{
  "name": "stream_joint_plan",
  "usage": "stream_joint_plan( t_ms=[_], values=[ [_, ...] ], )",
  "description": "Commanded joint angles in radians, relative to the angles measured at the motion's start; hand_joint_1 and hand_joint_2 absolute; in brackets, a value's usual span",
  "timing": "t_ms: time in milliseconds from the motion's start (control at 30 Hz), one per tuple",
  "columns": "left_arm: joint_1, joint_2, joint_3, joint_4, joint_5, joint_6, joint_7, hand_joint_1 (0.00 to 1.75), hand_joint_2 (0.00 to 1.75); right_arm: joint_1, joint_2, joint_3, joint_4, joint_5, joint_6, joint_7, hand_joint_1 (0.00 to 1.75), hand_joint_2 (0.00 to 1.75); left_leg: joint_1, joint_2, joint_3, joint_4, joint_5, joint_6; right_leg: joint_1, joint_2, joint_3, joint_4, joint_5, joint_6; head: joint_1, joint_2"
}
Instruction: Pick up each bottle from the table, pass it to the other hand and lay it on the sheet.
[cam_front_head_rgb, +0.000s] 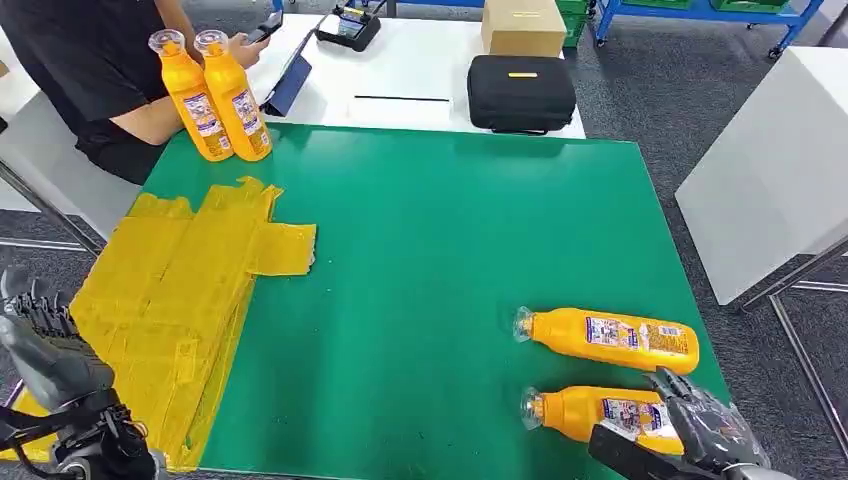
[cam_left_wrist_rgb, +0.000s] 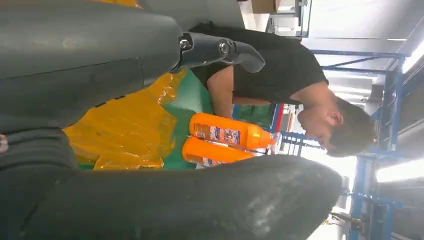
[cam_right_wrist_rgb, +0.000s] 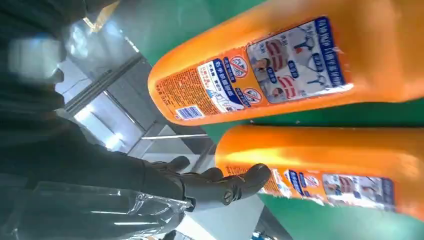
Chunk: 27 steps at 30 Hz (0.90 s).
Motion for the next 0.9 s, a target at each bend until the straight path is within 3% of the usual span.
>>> stream_joint_plan(
  t_ms=[33, 667, 700, 900],
  values=[
    [-0.009, -0.018, 0.049, 0.019, 0.012, 0.006, -0.011, 0.00, 0.00, -0.093, -0.043, -0.043, 0.213, -0.014, -0.003, 0.007, 0.00, 1.75, 0.001, 0.002, 0.004, -0.002, -0.001, -0.001, 0.001, 0.001, 0.004, -0.003, 0.000, -0.001, 0.000, 0.000],
    [-0.005, -0.034, 0.064, 0.012, 0.022, 0.005, -0.026, 0.00, 0.00, -0.172, -0.049, -0.091, 0.389, 0.000, -0.032, 0.031, 0.00, 1.75, 0.001, 0.002, 0.005, -0.002, -0.002, -0.002, 0.001, 0.000, 0.005, -0.002, -0.001, -0.002, 0.000, 0.000],
    [-0.005, -0.034, 0.064, 0.012, 0.022, 0.005, -0.026, 0.00, 0.00, -0.172, -0.049, -0.091, 0.389, 0.000, -0.032, 0.031, 1.75, 1.75, 0.001, 0.002, 0.004, -0.001, -0.001, -0.002, 0.001, 0.000, 0.004, -0.002, 0.000, -0.001, 0.000, 0.000],
    [-0.004, -0.039, 0.063, 0.010, 0.023, 0.007, -0.026, 0.00, 0.00, -0.178, -0.035, -0.076, 0.428, 0.000, -0.019, 0.028, 1.75, 1.75, 0.001, 0.002, 0.006, -0.001, -0.002, -0.002, 0.001, 0.000, 0.006, -0.002, -0.001, -0.002, 0.000, 0.000]
  ],
)
